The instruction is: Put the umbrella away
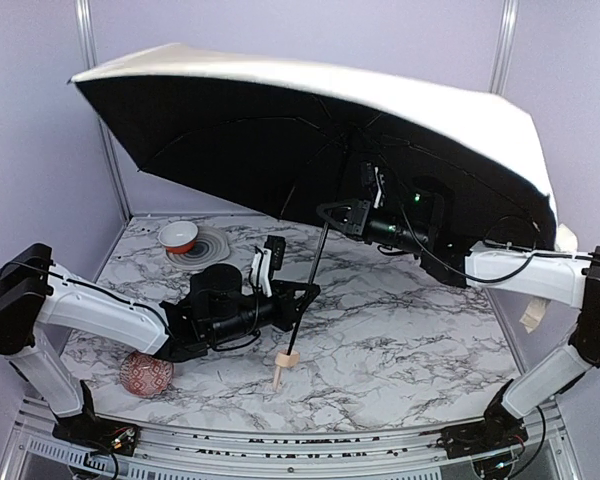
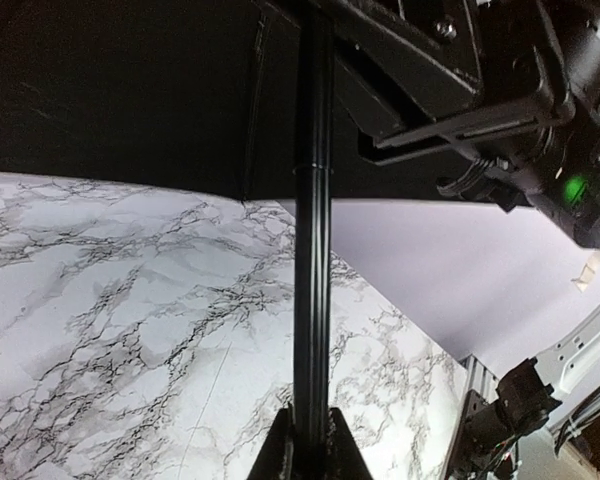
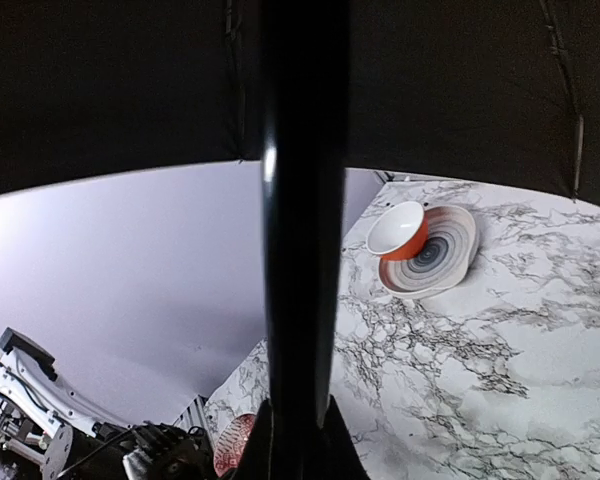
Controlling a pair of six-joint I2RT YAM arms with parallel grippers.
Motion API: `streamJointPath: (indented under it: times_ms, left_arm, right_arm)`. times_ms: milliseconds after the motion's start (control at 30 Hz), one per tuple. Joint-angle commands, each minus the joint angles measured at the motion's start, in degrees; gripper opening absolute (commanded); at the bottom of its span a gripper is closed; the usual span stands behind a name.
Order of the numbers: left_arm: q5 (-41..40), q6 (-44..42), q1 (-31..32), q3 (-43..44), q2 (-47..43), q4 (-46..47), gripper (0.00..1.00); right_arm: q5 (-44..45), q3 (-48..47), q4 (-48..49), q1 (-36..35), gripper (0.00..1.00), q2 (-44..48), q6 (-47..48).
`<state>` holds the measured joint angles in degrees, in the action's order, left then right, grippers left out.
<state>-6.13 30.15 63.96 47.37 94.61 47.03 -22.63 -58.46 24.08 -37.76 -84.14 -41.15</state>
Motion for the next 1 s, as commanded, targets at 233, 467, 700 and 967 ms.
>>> streamJointPath:
  times_ms: [233,467,700,967]
  left_arm:
    - [0.6,-3.4,0.2,0.4,-2.0,0.4,0.64]
    - [2.8,1.2,0.6,2.2,-0.1,0.2,0.22]
    - [-0.8,1.1,3.1,3.7,-1.0,0.2,0.0]
    - [-15.5,-3.5,7.7,4.9,-1.4,0.0,0.0]
  right_arm:
    - [-8.8,-5.9,5.7,-0.6,0.0,2.1,1.6]
    - [-13.6,-9.7,1.1,-2.3,0.0,3.2,5.6]
    - [-13.8,-11.2,-0.5,-1.5,0.06,3.8,6.3]
    - [-7.5,-10.6,12.7,1.4,0.65,3.0,-1.4]
